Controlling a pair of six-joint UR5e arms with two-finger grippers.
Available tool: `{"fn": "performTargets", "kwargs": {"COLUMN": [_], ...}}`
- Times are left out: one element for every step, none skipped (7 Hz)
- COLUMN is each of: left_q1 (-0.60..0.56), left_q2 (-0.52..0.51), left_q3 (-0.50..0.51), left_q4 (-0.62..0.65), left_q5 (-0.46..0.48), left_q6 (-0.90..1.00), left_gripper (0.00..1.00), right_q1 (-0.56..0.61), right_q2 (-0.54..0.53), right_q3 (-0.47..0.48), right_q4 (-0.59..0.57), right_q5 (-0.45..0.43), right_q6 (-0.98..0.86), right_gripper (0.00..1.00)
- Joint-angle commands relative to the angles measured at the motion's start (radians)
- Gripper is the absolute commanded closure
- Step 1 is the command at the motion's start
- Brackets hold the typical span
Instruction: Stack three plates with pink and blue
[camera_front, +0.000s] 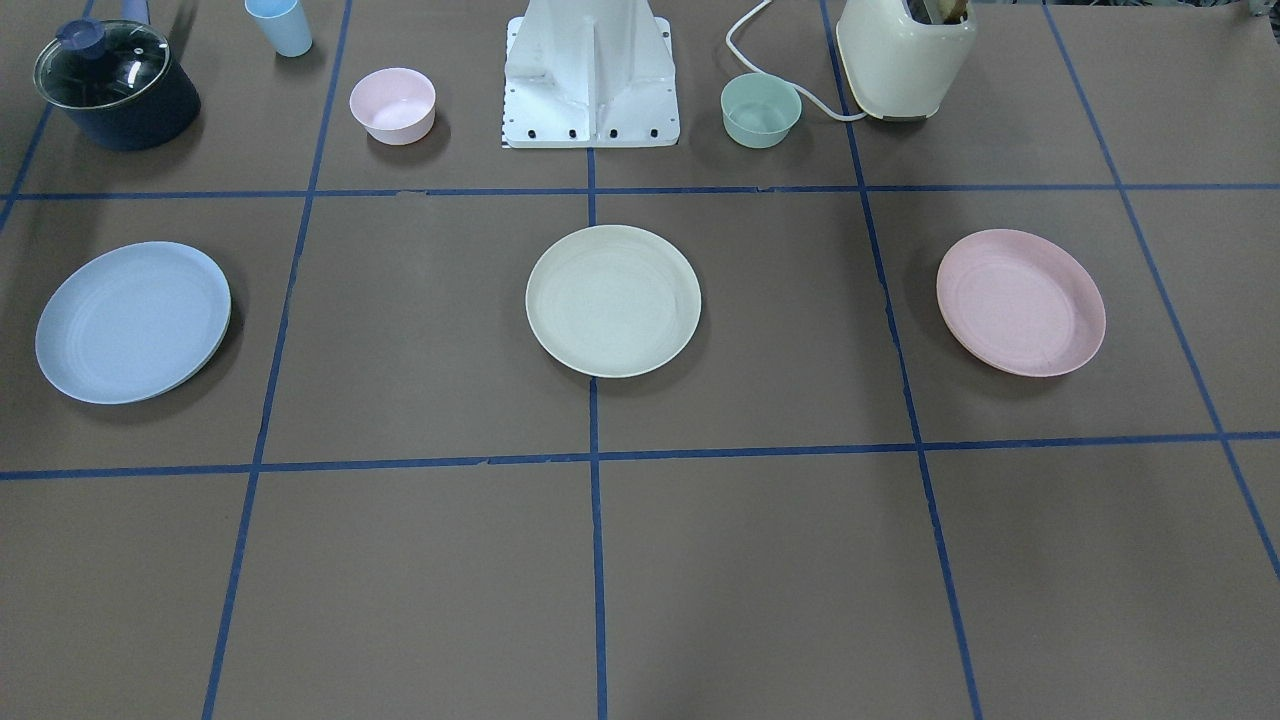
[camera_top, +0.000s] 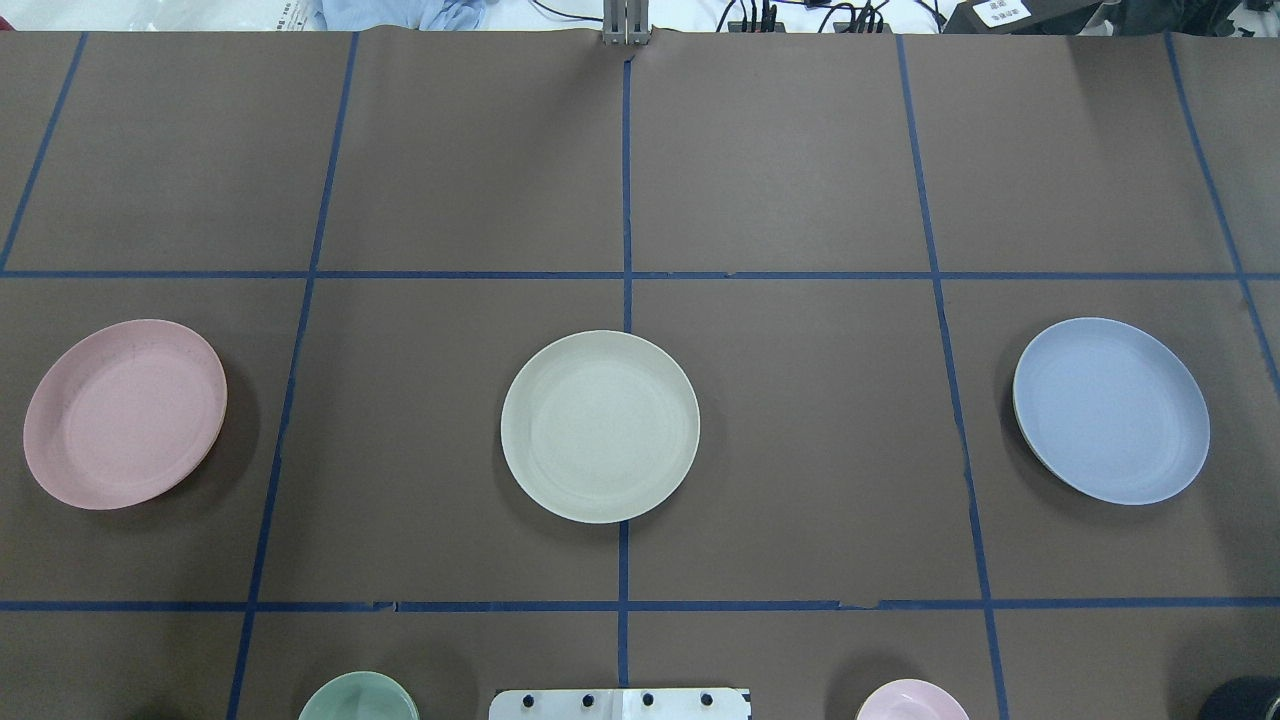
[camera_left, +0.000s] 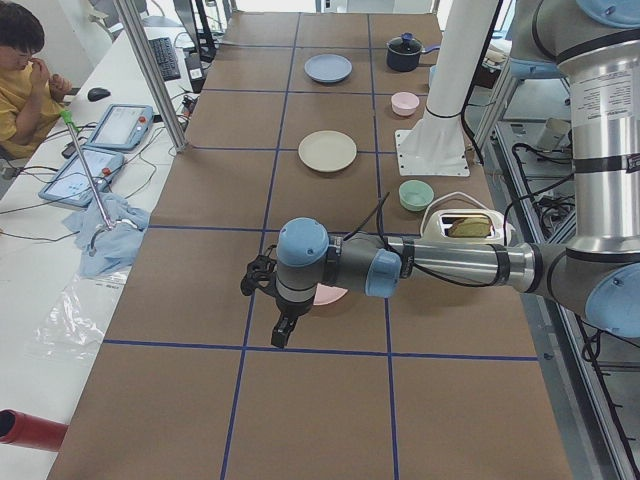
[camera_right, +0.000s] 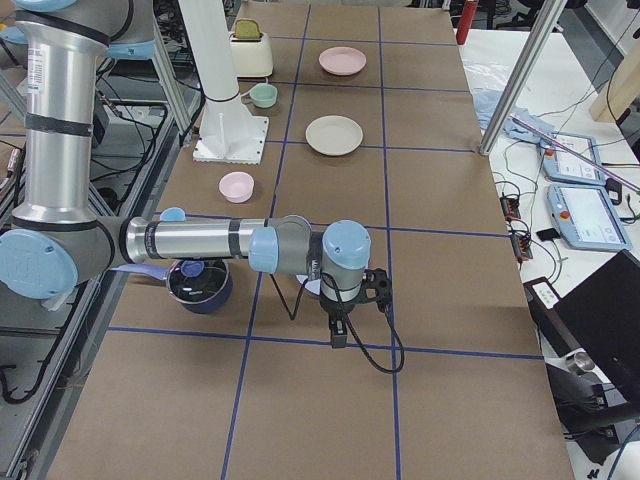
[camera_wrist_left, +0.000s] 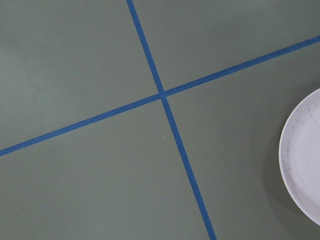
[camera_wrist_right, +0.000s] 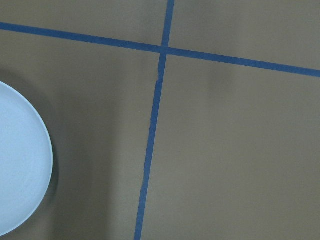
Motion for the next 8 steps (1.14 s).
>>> {"fn": "performTargets", "kwargs": {"left_q1": [0.000,0.000,0.000,0.003,0.003,0.003,0.009,0.011], "left_q2": [0.001,0.001,0.002,0.014,0.010,0.007,-0.042,-0.062], "left_q3": [-0.011,-0.015,-0.010,0.001,0.004,0.007,0.066,0.120], "left_q4": [-0.031,-0.074,-0.150,-0.227,-0.311,-0.444,-0.629,-0.728], "left_q5": [0.002,0.000,0.006,0.012,0.009,0.012,0.012,0.003], "left_q6": [0.000,-0.001,-0.002,-0.002,0.000,-0.008,-0.011,-0.012], "left_gripper": [0.00,0.00,0.00,0.00,0.00,0.00,0.00,0.00], "right_q1": [0.000,0.000,0.000,-0.002,0.000,-0.002,-0.003,-0.003], "right_q2": [-0.002,0.005,0.015,0.019,0.018,0.018,0.018,0.001], "right_q3": [0.006,0.020,0.038,0.064,0.102,0.127,0.141,0.132], "right_q4": [0.000,0.002,0.000,0.000,0.002,0.002,0.003,0.096], "right_q5": [0.000,0.000,0.000,0.032,0.049,0.051,0.067,0.109], "right_q6": [0.000,0.003,0.005,0.006,0.008,0.005,-0.001,0.008], "right_gripper": [0.00,0.00,0.00,0.00,0.00,0.00,0.00,0.00]}}
